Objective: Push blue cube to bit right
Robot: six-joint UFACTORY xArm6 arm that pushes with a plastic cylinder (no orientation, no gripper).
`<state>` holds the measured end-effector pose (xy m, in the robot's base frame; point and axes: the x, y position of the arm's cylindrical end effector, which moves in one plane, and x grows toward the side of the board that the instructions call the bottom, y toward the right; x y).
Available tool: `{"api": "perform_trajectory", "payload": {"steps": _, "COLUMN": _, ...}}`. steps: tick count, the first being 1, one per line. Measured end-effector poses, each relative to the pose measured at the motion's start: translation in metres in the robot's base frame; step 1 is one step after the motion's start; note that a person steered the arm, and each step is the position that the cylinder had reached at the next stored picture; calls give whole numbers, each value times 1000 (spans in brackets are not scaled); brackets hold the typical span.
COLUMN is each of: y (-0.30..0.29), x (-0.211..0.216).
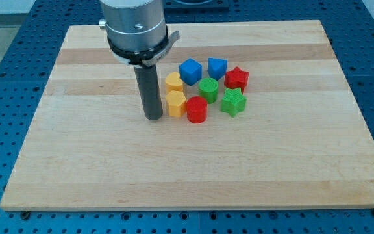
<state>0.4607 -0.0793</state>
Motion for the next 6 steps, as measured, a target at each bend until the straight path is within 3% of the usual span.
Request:
{"api": "perform_trajectory", "payload": {"steps": 2, "y": -15, "x": -90}}
{"api": "perform_trajectory", "payload": {"steps": 6, "y": 57, "x": -128}}
